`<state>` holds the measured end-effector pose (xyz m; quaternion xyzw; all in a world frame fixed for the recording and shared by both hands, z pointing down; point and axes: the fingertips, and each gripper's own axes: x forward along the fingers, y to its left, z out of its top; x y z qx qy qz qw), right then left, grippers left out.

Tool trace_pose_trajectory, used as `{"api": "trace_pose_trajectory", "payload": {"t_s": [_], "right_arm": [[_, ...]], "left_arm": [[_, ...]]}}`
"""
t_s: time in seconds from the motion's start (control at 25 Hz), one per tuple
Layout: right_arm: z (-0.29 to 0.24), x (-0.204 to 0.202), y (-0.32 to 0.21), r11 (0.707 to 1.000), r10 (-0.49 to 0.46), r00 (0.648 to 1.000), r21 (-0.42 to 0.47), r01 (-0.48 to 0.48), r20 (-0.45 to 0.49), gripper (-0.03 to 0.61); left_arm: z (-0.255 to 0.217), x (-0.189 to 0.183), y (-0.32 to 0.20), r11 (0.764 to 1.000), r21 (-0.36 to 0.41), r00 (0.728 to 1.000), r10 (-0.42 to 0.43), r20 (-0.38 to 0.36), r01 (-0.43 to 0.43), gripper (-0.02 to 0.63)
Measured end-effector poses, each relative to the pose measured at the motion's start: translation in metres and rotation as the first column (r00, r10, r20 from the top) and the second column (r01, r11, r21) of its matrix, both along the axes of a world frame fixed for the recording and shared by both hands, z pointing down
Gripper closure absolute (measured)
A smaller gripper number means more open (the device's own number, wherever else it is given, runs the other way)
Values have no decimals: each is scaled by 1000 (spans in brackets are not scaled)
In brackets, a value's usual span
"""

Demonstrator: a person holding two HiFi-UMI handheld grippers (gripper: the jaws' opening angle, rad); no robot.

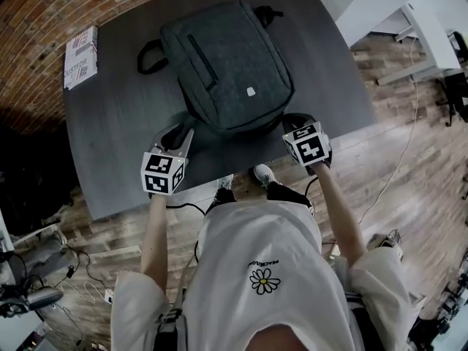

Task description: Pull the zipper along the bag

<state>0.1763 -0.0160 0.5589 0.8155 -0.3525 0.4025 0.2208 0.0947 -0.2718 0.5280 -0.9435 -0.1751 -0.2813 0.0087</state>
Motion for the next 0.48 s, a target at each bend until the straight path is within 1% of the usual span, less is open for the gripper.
{"api": "trace_pose_trajectory", "payload": {"t_s": [0.08, 0.16, 0.2, 0.28, 0.32, 0.36, 0.4, 0.44, 0.48], "right_arm": [[1, 23, 22, 997, 20, 998, -69, -24, -54, 571], [2, 50, 41, 988, 30, 993, -148, -46, -111, 571], [2, 63, 49, 982, 39, 990, -180, -63, -134, 571], [3, 85, 59, 973, 68, 986, -208, -100, -155, 571], [4, 92, 61, 971, 77, 985, -213, -110, -155, 571], [5, 96, 61, 970, 74, 985, -220, -107, -154, 571], [7, 97, 61, 969, 58, 986, -230, -93, -153, 571], [8, 97, 61, 967, 35, 988, -243, -72, -153, 571], [8, 95, 62, 966, 13, 988, -254, -52, -151, 571]], "left_arm": [[-18, 31, 6, 999, 40, 998, 38, -58, -36, 518], [-35, 69, 13, 987, 134, 989, 101, -113, -85, 518], [-45, 89, 18, 975, 193, 981, 140, -137, -112, 518], [-64, 129, 31, 940, 295, 958, 226, -173, -169, 519], [-71, 146, 42, 918, 339, 945, 278, -175, -207, 525], [-73, 160, 57, 886, 384, 927, 341, -156, -261, 533], [-68, 171, 75, 840, 432, 905, 410, -110, -328, 553], [-56, 179, 91, 785, 475, 880, 472, -44, -398, 577], [-40, 185, 103, 736, 501, 856, 516, 22, -456, 614]]}}
